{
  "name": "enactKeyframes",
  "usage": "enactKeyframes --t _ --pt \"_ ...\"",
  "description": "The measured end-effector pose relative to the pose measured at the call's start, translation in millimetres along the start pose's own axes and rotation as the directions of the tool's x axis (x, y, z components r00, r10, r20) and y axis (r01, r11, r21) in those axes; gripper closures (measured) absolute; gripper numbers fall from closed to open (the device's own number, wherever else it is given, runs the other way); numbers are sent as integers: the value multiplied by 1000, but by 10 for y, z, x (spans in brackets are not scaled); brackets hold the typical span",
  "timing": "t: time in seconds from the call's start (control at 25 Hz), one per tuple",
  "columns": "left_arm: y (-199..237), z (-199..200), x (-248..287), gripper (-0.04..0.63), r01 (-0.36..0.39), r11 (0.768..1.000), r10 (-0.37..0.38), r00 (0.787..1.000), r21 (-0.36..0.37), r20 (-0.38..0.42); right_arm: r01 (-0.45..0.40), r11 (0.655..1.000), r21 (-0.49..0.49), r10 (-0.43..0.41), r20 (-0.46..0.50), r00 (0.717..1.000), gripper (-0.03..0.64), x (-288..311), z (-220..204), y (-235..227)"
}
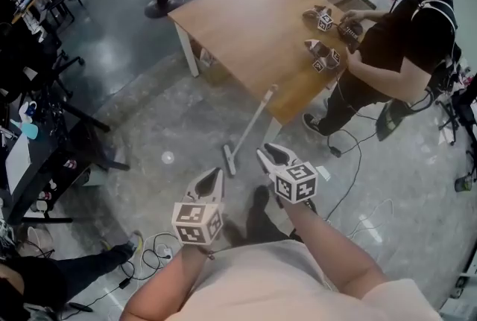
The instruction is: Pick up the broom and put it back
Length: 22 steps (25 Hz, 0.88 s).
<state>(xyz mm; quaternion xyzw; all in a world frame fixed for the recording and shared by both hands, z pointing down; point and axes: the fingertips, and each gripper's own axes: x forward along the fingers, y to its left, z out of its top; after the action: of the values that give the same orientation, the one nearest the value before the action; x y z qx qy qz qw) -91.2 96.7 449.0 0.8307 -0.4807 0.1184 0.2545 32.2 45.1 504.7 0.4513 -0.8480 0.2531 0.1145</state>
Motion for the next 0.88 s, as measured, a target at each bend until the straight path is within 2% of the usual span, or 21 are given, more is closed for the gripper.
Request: enactKeyframes --t 0.12,0.28,0.52,0.88 --pt "59 55 319 591 -18 1000 18 1000 -2 -14 -5 1000 14 5 -10 1000 486 272 -10 -398" --pt "115 140 692 591 -56 998 57 998 12 -35 -16 999 47 17 -16 1000 461 651 -147 -934" --pt "209 202 1274 591 -107 993 110 992 43 -66 -28 995 95 31 -28 999 451 1261 -437 -1632" --pt "534 -308 2098 591 -78 997 77 985 3 -152 45 985 164 -47 8 999 451 2133 -1015 -2324"
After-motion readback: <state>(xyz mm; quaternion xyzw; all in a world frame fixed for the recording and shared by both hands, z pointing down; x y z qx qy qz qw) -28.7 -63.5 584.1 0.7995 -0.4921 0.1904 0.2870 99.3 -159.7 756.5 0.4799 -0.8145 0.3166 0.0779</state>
